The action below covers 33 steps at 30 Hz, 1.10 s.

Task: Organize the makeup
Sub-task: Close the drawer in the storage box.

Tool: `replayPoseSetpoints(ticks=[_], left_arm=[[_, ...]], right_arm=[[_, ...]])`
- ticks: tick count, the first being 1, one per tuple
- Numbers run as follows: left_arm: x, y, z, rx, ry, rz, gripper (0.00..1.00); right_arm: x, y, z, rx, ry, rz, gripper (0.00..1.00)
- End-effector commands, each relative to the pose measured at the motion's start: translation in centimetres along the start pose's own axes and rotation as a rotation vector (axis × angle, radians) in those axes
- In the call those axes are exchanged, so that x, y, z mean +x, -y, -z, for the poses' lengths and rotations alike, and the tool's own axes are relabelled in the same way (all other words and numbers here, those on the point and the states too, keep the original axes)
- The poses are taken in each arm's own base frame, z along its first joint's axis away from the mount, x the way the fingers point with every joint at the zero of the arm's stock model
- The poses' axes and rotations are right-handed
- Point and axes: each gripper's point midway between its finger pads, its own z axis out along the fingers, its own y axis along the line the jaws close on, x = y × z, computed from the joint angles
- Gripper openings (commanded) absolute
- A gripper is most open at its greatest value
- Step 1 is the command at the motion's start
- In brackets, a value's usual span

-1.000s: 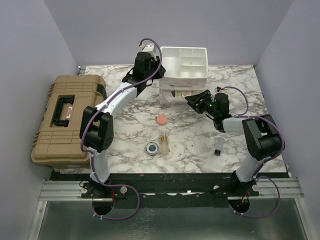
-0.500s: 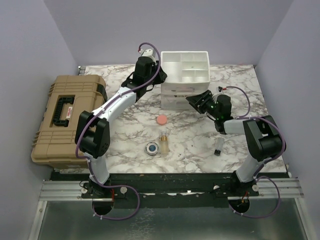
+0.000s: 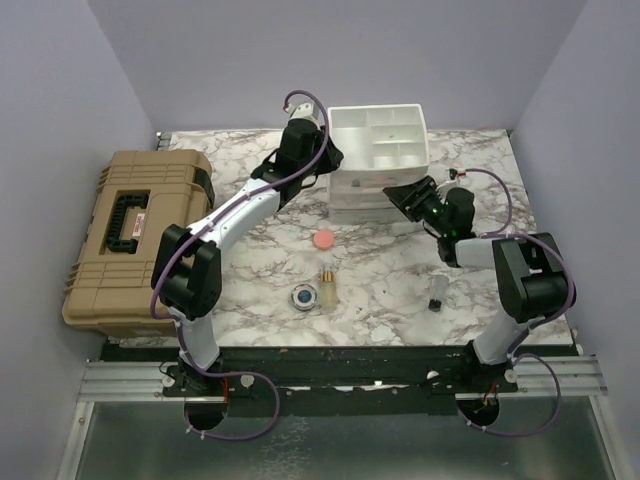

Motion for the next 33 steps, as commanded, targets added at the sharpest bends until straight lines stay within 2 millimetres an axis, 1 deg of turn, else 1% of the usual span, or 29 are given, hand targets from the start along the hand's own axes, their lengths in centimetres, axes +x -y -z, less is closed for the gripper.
replayPoseSetpoints(ticks=[1,4,5,6,9,11,12,14,15,17,19,21,23,26,28,33], left_arm=[[1.8,3.6,0.2,0.090,-0.068,0.136,0.04],[2.0,4.1,-0.2,0.101,-0.050,0.184,0.04],[2.3,4.3,-0.3,0.096,-0.050,0.211,0.02],[2.1,4.6,-0.4,0.107,-0.030,0.226,0.00],[2.6,5.7,-0.5,0.129,-0.002,0.294,0.00],[2.7,5.7,-0.7,0.112,0.022,0.323,0.00],[2.9,5.7,-0.8,0.105,0.027,0.337,0.00],[3.0,5.5,-1.1,0.099,0.039,0.367,0.00],[3.1,5.4,-1.2,0.091,0.046,0.376,0.00],[3.3,5.3,-1.3,0.075,0.054,0.384,0.00],[3.2,5.4,-1.4,0.068,0.065,0.385,0.00],[3.1,5.5,-1.4,0.062,0.075,0.381,0.00],[3.2,5.7,-1.6,0.057,0.078,0.373,0.00],[3.4,5.6,-1.9,0.043,0.076,0.367,0.00],[3.7,5.7,-2.0,0.045,0.071,0.368,0.00],[3.7,5.2,-2.1,0.022,0.075,0.353,0.00]], right_arm=[[-3.2,-0.1,-0.4,-0.045,0.052,0.037,0.55],[-3.1,0.2,-0.2,-0.084,0.039,0.046,0.55],[-3.2,0.5,-0.2,-0.086,0.032,0.045,0.54],[-3.2,0.8,-0.2,-0.086,0.019,0.043,0.53],[-3.7,1.6,-0.1,-0.087,-0.016,0.030,0.52],[-4.2,2.0,0.4,-0.089,-0.022,0.028,0.52],[-4.1,1.9,0.6,-0.094,-0.032,0.034,0.53],[-4.8,2.2,1.2,-0.081,-0.028,0.045,0.54],[-4.8,2.4,1.5,-0.071,-0.031,0.054,0.54],[-4.7,2.0,2.1,-0.068,-0.032,0.082,0.53],[-4.2,2.4,2.6,-0.047,-0.034,0.083,0.52],[-3.5,3.0,3.2,-0.018,-0.038,0.047,0.50],[-2.8,2.8,4.0,-0.042,-0.026,0.001,0.47],[-2.7,2.9,4.8,-0.051,0.025,-0.039,0.45],[-2.4,2.8,4.8,-0.066,0.013,-0.051,0.48],[-0.7,3.3,4.0,-0.089,-0.049,-0.096,0.61]])
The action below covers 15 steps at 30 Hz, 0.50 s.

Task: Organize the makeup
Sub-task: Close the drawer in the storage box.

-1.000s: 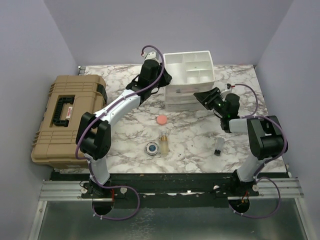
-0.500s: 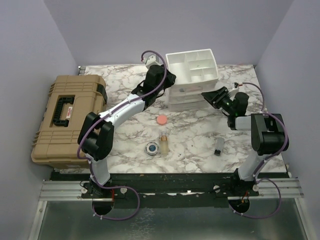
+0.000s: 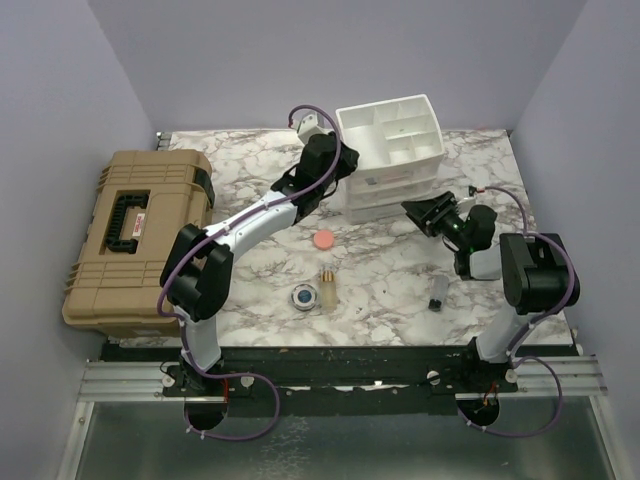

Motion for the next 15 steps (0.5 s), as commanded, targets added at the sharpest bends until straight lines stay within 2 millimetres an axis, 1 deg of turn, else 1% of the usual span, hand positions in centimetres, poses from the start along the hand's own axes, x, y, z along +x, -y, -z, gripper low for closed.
replayPoseSetpoints(ticks=[1,2,3,6,10,12,15], left_arm=[[3.2,1.7,-0.1,0.039,-0.088,0.123,0.00],[3.1,1.7,-0.1,0.037,-0.087,0.119,0.00],[3.0,1.8,-0.1,0.038,-0.085,0.112,0.00],[2.7,1.8,-0.1,0.031,-0.079,0.097,0.00],[2.3,1.6,-0.1,0.032,-0.081,0.092,0.00],[1.9,1.7,0.0,0.036,-0.076,0.098,0.00],[1.4,1.8,0.2,0.039,-0.067,0.090,0.00]], right_arm=[[0.4,-0.6,-0.8,-0.071,-0.014,-0.016,0.63],[0.5,-0.5,-1.0,-0.077,-0.013,-0.018,0.65],[1.2,-0.5,-1.3,-0.081,-0.031,-0.023,0.66],[2.0,0.8,-2.0,-0.044,-0.048,-0.049,0.66],[2.6,2.1,-2.3,-0.008,-0.070,-0.061,0.56],[2.7,3.2,-2.6,0.046,-0.081,-0.076,0.50],[2.7,4.6,-2.6,0.117,-0.072,-0.076,0.45]])
